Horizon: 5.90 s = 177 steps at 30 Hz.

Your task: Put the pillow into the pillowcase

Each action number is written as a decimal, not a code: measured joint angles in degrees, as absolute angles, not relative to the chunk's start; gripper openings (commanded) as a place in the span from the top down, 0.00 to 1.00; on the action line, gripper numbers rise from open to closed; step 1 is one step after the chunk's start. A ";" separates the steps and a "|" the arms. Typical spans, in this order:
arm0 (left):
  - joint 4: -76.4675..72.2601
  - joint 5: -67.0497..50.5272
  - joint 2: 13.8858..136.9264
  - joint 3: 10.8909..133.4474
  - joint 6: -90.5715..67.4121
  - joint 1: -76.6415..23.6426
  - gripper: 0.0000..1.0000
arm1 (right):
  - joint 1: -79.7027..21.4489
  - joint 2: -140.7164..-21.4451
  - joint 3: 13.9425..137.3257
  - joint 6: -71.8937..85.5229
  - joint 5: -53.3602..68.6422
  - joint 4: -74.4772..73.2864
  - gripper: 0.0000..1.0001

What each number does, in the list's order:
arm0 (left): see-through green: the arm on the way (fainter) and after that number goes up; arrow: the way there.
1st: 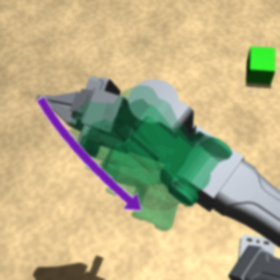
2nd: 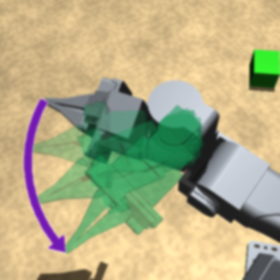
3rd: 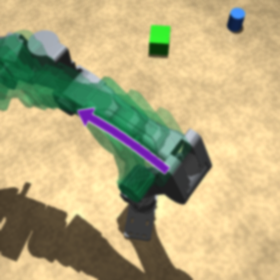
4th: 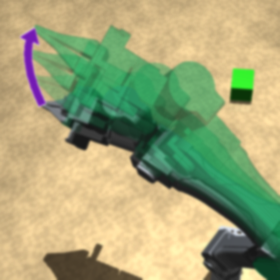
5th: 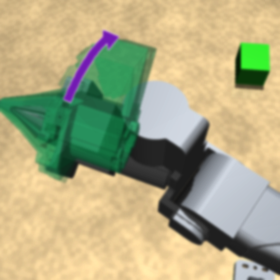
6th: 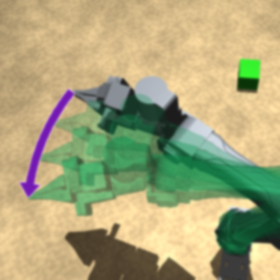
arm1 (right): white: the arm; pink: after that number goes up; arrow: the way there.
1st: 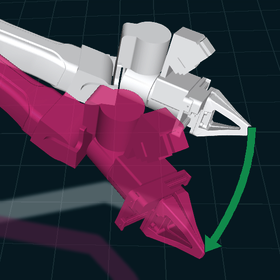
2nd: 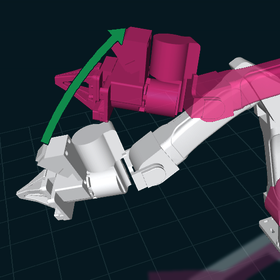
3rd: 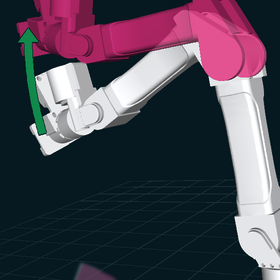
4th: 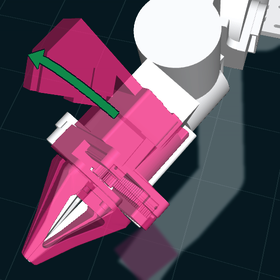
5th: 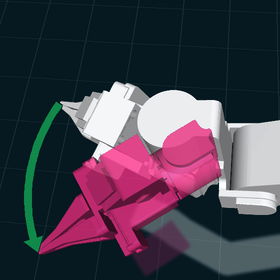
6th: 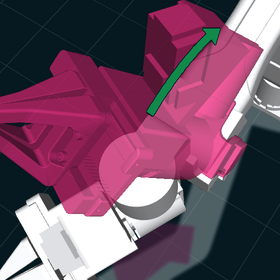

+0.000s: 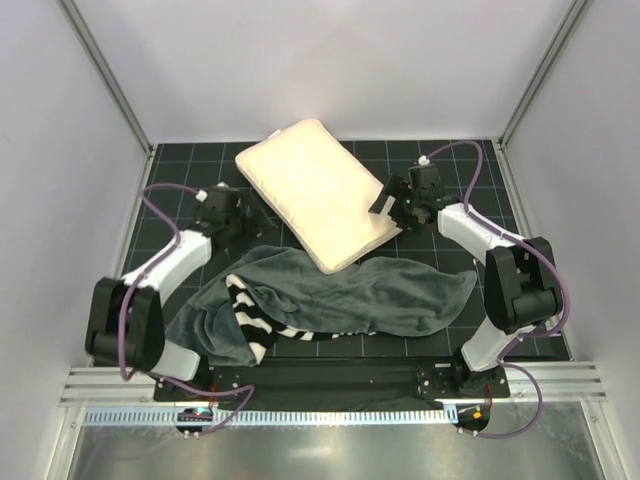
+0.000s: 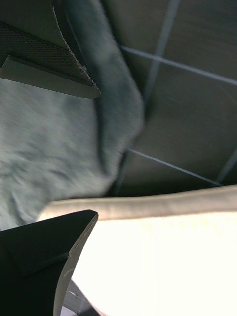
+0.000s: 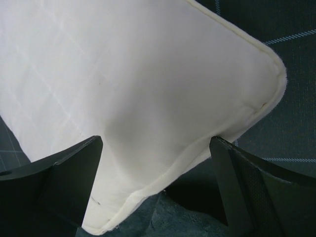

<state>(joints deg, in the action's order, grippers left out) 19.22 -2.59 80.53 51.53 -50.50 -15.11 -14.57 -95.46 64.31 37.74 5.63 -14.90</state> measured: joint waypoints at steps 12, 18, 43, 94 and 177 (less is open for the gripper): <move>9.19 -1.04 109.93 74.37 -54.54 -15.35 0.20 | -14.85 -95.94 63.88 39.40 3.16 -13.28 0.14; 8.34 -2.04 119.15 83.70 -56.64 -15.92 0.94 | -14.96 -97.82 63.94 39.55 3.14 -12.23 0.47; 3.88 34.83 84.60 45.69 -65.60 -18.39 1.00 | -26.24 -114.76 94.21 35.03 16.67 -8.03 0.24; 29.06 2.70 88.60 60.84 -37.78 -23.27 0.02 | -16.05 -70.26 55.27 23.77 -6.70 -31.03 0.29; 33.91 10.90 72.77 51.00 -36.38 -48.75 0.20 | -75.77 -61.54 43.72 33.61 -18.81 -27.55 0.23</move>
<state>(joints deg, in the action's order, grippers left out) 33.91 10.90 72.77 51.00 -36.38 -48.75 -75.77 -61.54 43.72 33.61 -18.81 -27.55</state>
